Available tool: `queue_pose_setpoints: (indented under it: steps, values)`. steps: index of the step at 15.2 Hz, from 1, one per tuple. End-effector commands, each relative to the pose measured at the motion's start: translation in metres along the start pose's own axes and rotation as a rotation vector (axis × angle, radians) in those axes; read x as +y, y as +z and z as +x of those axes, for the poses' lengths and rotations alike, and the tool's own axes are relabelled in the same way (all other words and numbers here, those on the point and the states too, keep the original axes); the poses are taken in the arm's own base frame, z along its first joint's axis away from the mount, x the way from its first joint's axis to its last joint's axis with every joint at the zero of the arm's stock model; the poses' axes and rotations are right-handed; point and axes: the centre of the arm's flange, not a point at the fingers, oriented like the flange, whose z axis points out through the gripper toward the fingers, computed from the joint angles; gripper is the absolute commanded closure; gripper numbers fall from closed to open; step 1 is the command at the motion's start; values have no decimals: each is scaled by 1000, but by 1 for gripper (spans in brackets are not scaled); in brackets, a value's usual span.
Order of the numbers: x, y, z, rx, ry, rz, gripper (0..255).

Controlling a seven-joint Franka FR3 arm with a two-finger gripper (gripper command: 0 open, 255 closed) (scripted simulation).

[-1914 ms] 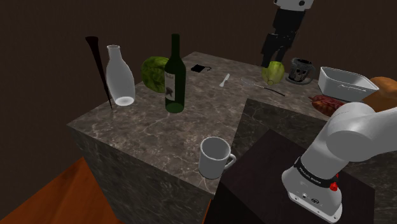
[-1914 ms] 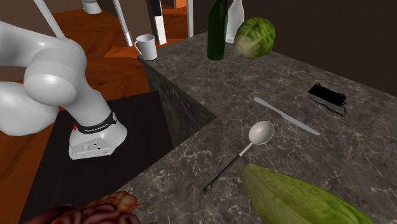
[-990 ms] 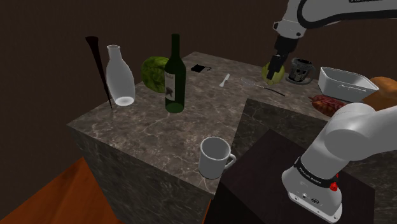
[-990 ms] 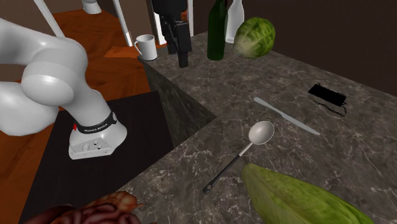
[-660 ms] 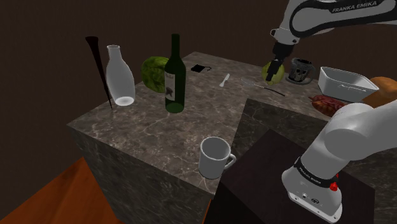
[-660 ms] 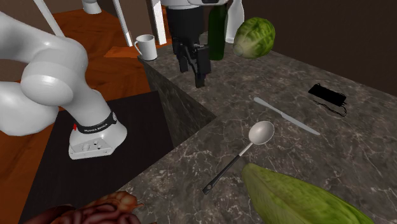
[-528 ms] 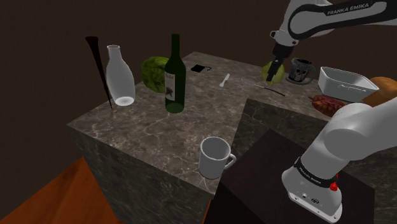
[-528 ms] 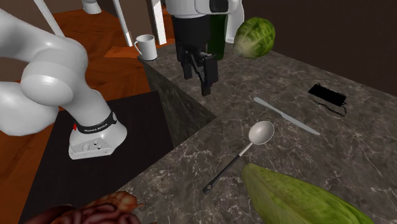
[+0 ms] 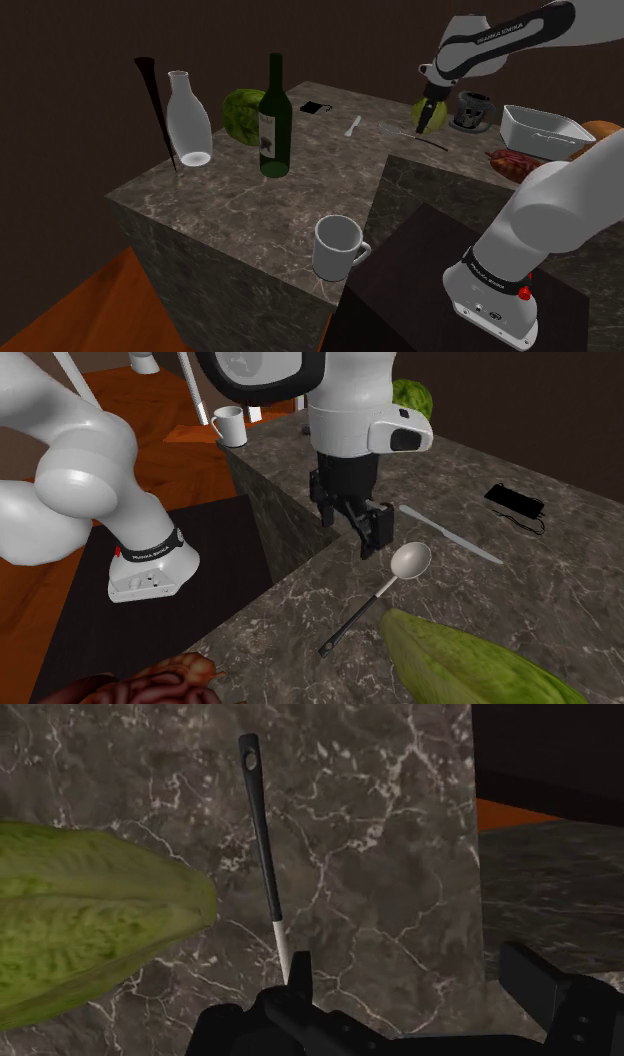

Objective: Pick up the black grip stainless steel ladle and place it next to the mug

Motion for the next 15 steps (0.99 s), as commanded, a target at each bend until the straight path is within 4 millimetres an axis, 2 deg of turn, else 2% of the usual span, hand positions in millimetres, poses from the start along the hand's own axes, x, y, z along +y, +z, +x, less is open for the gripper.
queue_pose_setpoints:
  steps: [1, 6, 13, 15]
  values:
    - [20, 16, 5, 3, -30, -6, 0]
    - [68, 50, 15, 12, -93, -12, 0]
    - [69, 87, 15, 12, -93, -12, 0]
    - [69, 90, 15, 12, -93, -12, 0]
